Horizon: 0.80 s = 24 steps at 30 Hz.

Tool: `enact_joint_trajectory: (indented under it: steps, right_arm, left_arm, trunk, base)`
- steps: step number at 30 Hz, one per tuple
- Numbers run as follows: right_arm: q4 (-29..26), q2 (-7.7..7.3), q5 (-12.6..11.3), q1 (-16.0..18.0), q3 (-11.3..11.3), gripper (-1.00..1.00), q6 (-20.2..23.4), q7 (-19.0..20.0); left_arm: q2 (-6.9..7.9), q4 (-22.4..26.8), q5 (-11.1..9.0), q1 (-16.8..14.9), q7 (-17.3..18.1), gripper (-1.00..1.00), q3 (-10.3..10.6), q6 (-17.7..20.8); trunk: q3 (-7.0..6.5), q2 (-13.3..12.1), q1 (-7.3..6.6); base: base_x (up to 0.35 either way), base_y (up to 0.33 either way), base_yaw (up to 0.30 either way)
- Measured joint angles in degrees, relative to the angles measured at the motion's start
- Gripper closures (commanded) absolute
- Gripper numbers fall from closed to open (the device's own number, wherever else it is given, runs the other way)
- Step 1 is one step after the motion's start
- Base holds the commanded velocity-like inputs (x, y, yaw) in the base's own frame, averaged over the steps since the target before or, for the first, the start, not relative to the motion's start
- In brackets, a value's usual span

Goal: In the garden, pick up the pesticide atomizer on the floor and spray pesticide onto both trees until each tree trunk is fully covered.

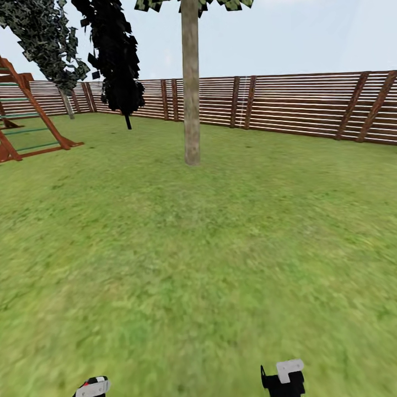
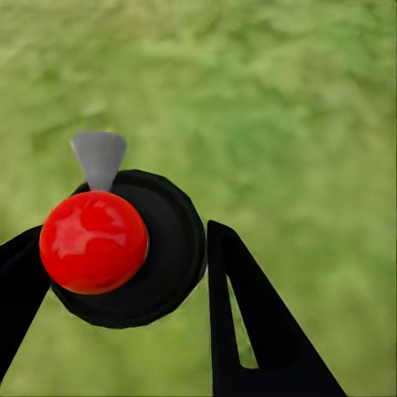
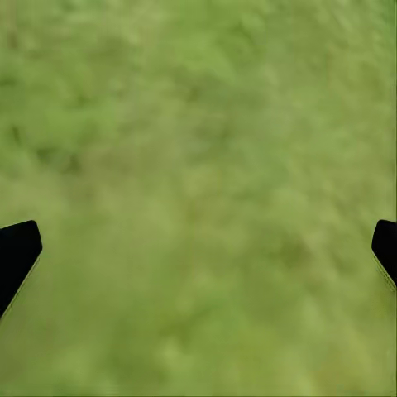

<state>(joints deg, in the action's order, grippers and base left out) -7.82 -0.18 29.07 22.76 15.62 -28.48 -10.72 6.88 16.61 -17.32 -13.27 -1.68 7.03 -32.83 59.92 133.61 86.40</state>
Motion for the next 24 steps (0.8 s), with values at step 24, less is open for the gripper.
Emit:
enact_joint_trajectory:
  steps: [24]
  right_arm:
    - [0.0,0.00,0.3,0.0,-0.1,-1.00,0.0,0.1]
  left_arm:
    - [0.00,0.0,0.0,0.0,0.0,1.00,0.0,0.0]
  trunk:
    - [0.00,0.0,0.00]
  base:
    - [0.338,0.000,0.000]
